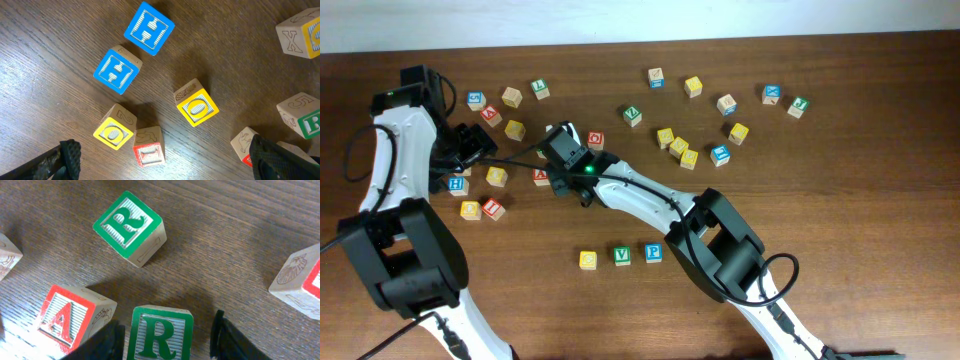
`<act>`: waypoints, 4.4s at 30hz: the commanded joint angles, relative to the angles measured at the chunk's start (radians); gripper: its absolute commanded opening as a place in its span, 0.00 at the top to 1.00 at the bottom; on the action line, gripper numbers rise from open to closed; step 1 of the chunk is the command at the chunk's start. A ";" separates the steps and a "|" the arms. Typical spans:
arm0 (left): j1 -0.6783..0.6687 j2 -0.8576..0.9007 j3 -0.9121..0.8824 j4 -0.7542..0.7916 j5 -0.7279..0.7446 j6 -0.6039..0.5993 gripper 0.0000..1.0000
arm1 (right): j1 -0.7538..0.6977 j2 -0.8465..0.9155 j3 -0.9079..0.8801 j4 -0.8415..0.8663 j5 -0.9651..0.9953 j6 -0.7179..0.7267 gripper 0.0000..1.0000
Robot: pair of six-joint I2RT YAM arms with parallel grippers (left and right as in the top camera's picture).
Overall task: Spell out CVPR
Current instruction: 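Reach the right gripper to the green R block and grasp it, then carry the green R block right of the P block and release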
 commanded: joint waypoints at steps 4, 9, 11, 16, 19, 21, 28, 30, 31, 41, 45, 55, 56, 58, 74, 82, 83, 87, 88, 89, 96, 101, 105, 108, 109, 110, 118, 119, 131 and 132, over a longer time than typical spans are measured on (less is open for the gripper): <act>-0.001 0.009 -0.003 -0.002 -0.011 -0.013 0.01 | 0.008 0.021 0.013 0.006 0.016 0.008 0.61; -0.002 0.009 -0.003 -0.002 -0.011 -0.013 0.01 | 0.008 0.021 0.013 -0.006 0.016 0.026 0.74; -0.002 0.009 -0.003 -0.002 -0.012 -0.013 0.01 | 0.008 0.016 0.013 -0.016 0.016 0.026 0.77; 0.003 0.009 -0.003 -0.002 -0.011 -0.013 0.01 | -0.010 -0.047 0.023 -0.090 0.019 0.026 0.78; 0.003 0.009 -0.003 -0.002 -0.011 -0.013 0.01 | -0.035 -0.129 0.023 -0.188 0.019 0.027 0.90; 0.003 0.009 -0.003 -0.002 -0.011 -0.013 0.01 | -0.056 -0.201 0.023 -0.266 0.019 0.026 0.90; 0.003 0.009 -0.003 -0.002 -0.011 -0.013 0.01 | -0.171 -0.443 0.023 -0.621 0.019 0.026 0.84; 0.003 0.009 -0.003 -0.002 -0.011 -0.013 0.01 | -0.208 -0.480 0.023 -0.747 0.011 0.026 0.84; 0.003 0.009 -0.003 -0.002 -0.011 -0.013 0.01 | -0.227 -0.487 0.023 -0.811 0.000 0.026 0.84; 0.003 0.009 -0.003 -0.002 -0.011 -0.013 0.01 | -0.253 -0.485 -0.289 -0.960 -0.049 0.151 0.85; 0.003 0.009 -0.003 -0.002 -0.011 -0.013 0.01 | -0.252 -0.485 -0.480 -0.841 -0.169 0.150 0.86; 0.003 0.009 -0.003 -0.002 -0.011 -0.013 0.01 | -0.251 -0.485 -0.562 -0.663 -0.245 0.150 0.84; 0.003 0.009 -0.003 -0.002 -0.011 -0.013 0.01 | -0.252 -0.485 -0.561 -0.656 -0.245 0.150 0.84; 0.003 0.009 -0.003 -0.002 -0.011 -0.013 0.01 | -0.253 -0.485 -0.561 -0.649 -0.246 0.150 0.82; 0.003 0.009 -0.003 -0.002 -0.011 -0.013 0.01 | -0.206 -0.485 -0.625 -0.586 -0.286 0.150 0.66; 0.003 0.009 -0.003 -0.002 -0.011 -0.013 0.01 | -0.206 -0.485 -0.625 -0.617 -0.290 0.150 0.67; 0.003 0.009 -0.003 -0.002 -0.011 -0.013 0.01 | -0.206 -0.485 -0.625 -0.636 -0.291 0.151 0.67; 0.003 0.009 -0.003 -0.002 -0.011 -0.013 0.01 | -0.206 -0.485 -0.625 -0.658 -0.323 0.151 0.62; 0.003 0.009 -0.003 -0.002 -0.011 -0.013 0.01 | -0.206 -0.485 -0.625 -0.658 -0.323 0.151 0.59; 0.003 0.009 -0.003 -0.002 -0.011 -0.013 0.01 | -0.206 -0.485 -0.625 -0.661 -0.323 0.151 0.55; 0.003 0.009 -0.003 -0.002 -0.011 -0.013 0.01 | -0.206 -0.485 -0.634 -0.684 -0.329 0.155 0.53; 0.003 0.009 -0.003 -0.002 -0.011 -0.013 0.01 | -0.206 -0.485 -0.642 -0.679 -0.334 0.159 0.56; 0.003 0.009 -0.003 -0.002 -0.011 -0.013 0.01 | -0.206 -0.485 -0.642 -0.675 -0.335 0.159 0.63; 0.003 0.009 -0.003 -0.002 -0.011 -0.013 0.01 | -0.206 -0.485 -0.642 -0.657 -0.334 0.158 0.65; 0.003 0.009 -0.003 -0.002 -0.011 -0.013 0.01 | -0.208 -0.485 -0.642 -0.645 -0.334 0.158 0.67; 0.003 0.009 -0.003 -0.002 -0.011 -0.013 0.01 | -0.208 -0.485 -0.640 -0.634 -0.334 0.159 0.68; 0.003 0.009 -0.003 -0.002 -0.011 -0.013 0.01 | -0.209 -0.485 -0.624 -0.605 -0.334 0.166 0.73; 0.003 0.009 -0.003 -0.002 -0.011 -0.013 0.01 | -0.211 -0.485 -0.619 -0.604 -0.334 0.170 0.73; 0.003 0.009 -0.003 -0.002 -0.011 -0.013 0.01 | -0.281 -0.485 -0.610 -0.572 -0.367 0.184 0.73; 0.003 0.009 -0.003 -0.002 -0.011 -0.013 0.01 | -0.278 -0.485 -0.610 -0.567 -0.380 0.184 0.73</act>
